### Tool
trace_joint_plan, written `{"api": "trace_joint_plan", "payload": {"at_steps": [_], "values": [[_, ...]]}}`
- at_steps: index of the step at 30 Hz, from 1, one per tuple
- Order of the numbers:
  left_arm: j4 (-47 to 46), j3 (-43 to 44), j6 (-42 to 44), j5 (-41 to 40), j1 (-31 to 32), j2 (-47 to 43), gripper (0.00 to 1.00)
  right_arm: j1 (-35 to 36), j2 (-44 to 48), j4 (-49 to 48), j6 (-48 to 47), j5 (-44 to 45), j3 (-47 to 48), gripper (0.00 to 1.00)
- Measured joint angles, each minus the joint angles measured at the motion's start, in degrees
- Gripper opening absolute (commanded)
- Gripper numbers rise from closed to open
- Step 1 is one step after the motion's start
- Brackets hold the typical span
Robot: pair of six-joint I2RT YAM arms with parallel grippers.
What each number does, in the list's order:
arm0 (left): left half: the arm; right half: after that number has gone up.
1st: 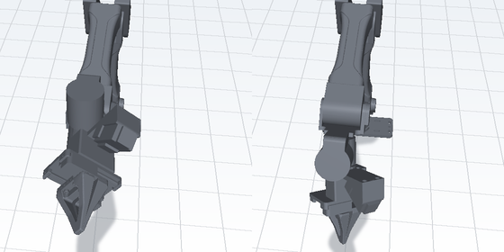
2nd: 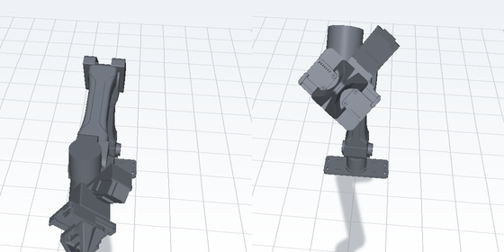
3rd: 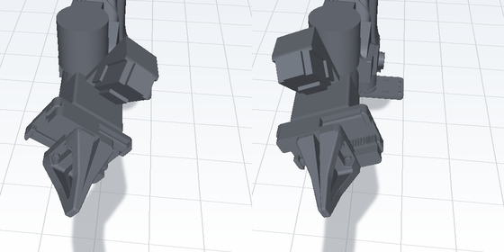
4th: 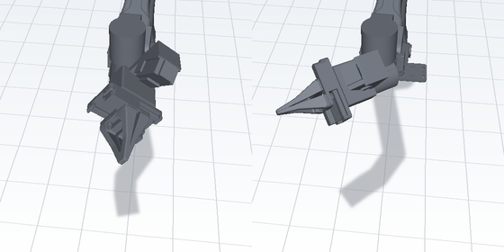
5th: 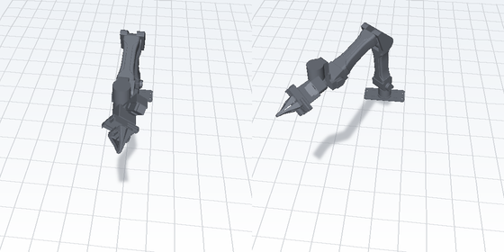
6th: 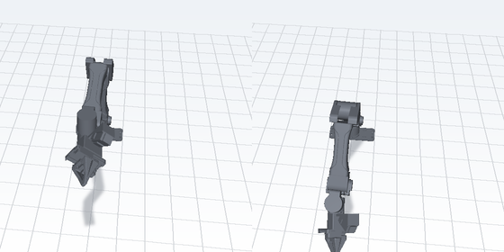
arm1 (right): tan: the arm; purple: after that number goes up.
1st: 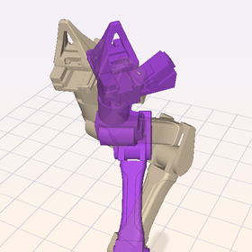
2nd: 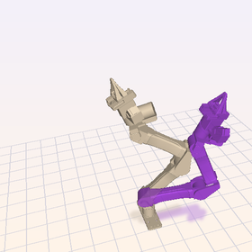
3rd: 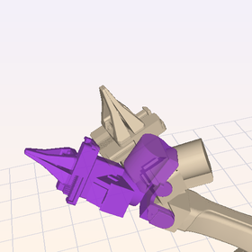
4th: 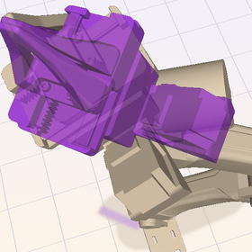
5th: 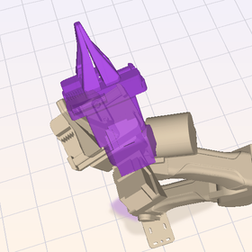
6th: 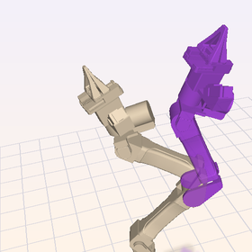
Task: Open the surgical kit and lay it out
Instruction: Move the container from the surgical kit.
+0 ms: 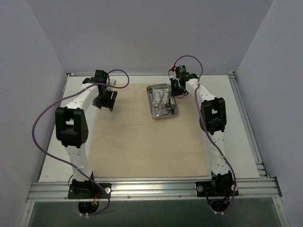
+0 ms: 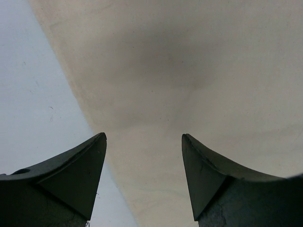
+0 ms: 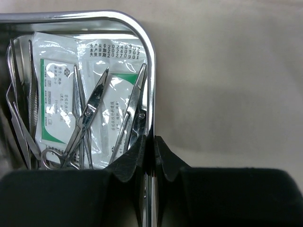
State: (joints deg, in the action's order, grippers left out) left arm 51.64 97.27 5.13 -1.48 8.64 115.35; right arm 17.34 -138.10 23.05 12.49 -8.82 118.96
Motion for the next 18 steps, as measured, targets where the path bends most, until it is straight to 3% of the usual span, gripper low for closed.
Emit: {"api": "trace_joint_plan", "payload": {"at_steps": [9, 16, 18], "values": [[0.0, 0.0, 0.8, -1.3, -0.3, 0.0, 0.74, -6.7, 0.9, 5.1, -21.1, -7.8, -0.1, 0.00], [0.0, 0.0, 1.6, -2.2, -0.3, 0.0, 0.74, -5.3, 1.4, 7.8, -31.5, -9.5, -0.2, 0.02], [0.0, 0.0, 1.6, -2.4, -0.3, 0.0, 0.74, -4.2, 1.8, 8.4, -33.5, -9.5, -0.2, 0.10]]}}
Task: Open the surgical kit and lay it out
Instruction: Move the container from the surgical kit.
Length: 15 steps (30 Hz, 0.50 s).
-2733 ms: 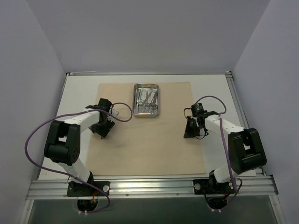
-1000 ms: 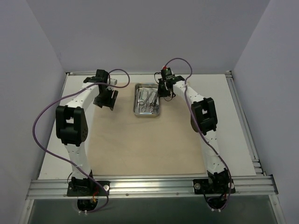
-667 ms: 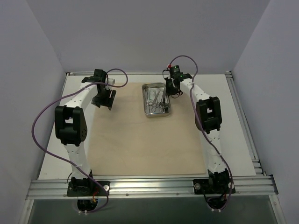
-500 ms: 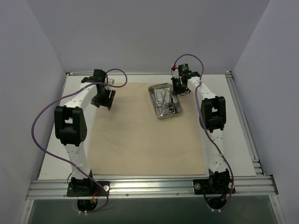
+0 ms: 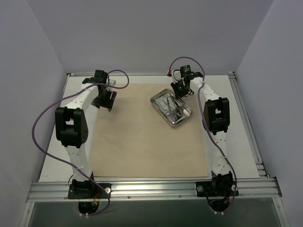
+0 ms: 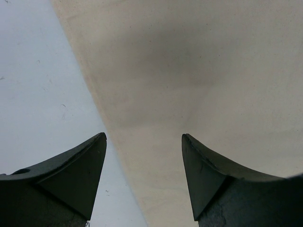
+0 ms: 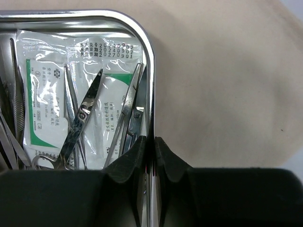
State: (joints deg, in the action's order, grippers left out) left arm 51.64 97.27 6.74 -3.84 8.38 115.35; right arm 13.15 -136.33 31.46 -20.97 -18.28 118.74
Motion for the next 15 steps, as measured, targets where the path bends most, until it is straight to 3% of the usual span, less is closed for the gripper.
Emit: {"api": "trace_joint_plan", "payload": {"at_steps": [2, 7, 12, 15], "values": [[0.0, 0.0, 0.0, -0.1, 0.0, 0.0, 0.74, 1.1, 0.3, 0.1, -1.0, 0.5, -0.2, 0.23], [0.0, 0.0, 0.2, -0.4, 0.0, 0.0, 0.74, 2.7, 1.0, 0.2, 0.8, 2.2, 0.7, 0.44], [0.0, 0.0, 0.3, -0.4, 0.0, 0.0, 0.74, 0.6, 4.9, -2.7, 11.0, 7.8, 1.2, 0.49], [0.0, 0.0, 0.3, -0.4, 0.0, 0.0, 0.74, -1.0, 11.7, -5.1, 20.3, 14.3, -3.8, 0.50]]}}
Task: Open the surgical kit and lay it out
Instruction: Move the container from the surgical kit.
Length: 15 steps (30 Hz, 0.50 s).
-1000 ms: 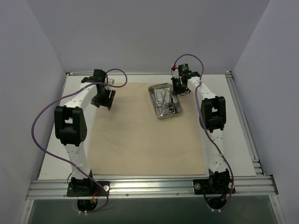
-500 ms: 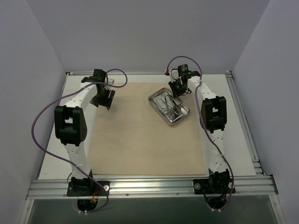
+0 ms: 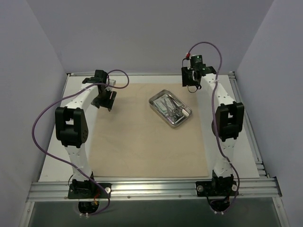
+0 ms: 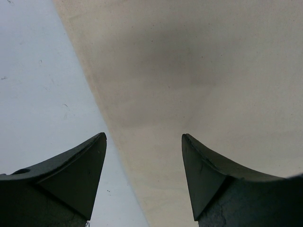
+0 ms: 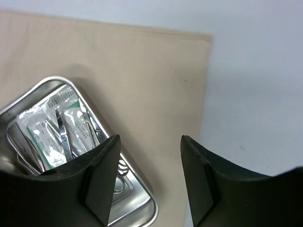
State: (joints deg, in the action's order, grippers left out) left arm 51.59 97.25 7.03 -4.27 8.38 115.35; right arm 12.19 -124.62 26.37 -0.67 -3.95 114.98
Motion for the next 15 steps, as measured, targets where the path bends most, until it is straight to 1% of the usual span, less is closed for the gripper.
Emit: {"api": "trace_joint_plan", "payload": {"at_steps": [3, 7, 9, 11, 15], "values": [[0.0, 0.0, -0.1, 0.0, 0.0, 0.0, 0.74, -1.2, 9.7, -0.4, 10.5, 5.7, -9.7, 0.50], [-0.1, 0.0, -0.2, 0.0, 0.0, 0.0, 0.74, -0.7, 19.5, 0.1, 22.0, 8.9, -21.4, 0.50], [-0.2, 0.0, -0.3, 0.0, 0.0, 0.0, 0.74, -0.3, 21.6, 0.3, 26.4, 9.1, -26.1, 0.49], [-0.1, 0.0, -0.4, 0.0, 0.0, 0.0, 0.74, 0.0, 21.8, 0.6, 29.4, 8.4, -29.2, 0.47], [-0.1, 0.0, -0.4, 0.0, 0.0, 0.0, 0.74, 0.3, 21.6, 1.1, 33.3, 6.2, -34.2, 0.46]]}}
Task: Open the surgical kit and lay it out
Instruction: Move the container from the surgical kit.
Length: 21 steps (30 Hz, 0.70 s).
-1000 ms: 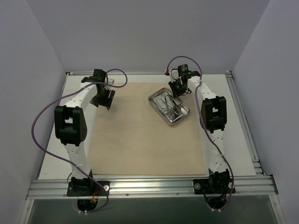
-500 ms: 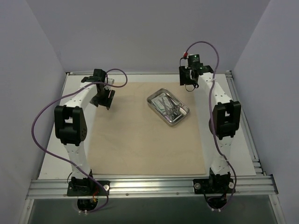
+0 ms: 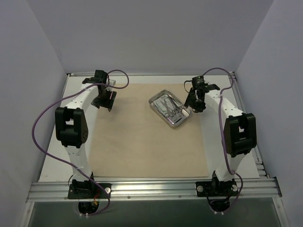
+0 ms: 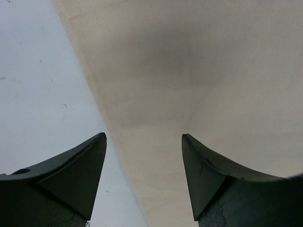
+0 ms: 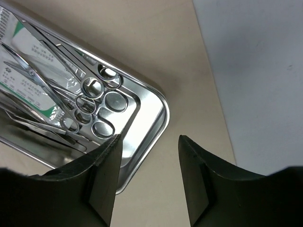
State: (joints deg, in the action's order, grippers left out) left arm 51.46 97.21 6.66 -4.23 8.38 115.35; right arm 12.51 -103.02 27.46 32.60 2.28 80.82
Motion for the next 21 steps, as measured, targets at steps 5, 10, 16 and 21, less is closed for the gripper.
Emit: {"api": "trace_joint_plan", "payload": {"at_steps": [5, 10, 16, 21], "values": [[0.0, 0.0, 0.0, 0.0, 0.0, 0.0, 0.74, 0.0, -0.4, -1.2, 2.1, -1.1, -2.8, 0.40], [0.0, 0.0, 0.0, 0.0, 0.0, 0.0, 0.74, -0.2, -3.9, -4.0, 2.3, -2.0, -3.0, 0.34], [0.0, -0.1, 0.0, -0.1, 0.0, 0.0, 0.74, -0.6, -6.7, -4.6, 1.7, -2.8, -2.3, 0.27], [0.0, -0.4, 0.0, -0.1, 0.0, 0.0, 0.74, -0.8, -7.5, -4.3, 0.8, -2.7, -2.1, 0.14]]}}
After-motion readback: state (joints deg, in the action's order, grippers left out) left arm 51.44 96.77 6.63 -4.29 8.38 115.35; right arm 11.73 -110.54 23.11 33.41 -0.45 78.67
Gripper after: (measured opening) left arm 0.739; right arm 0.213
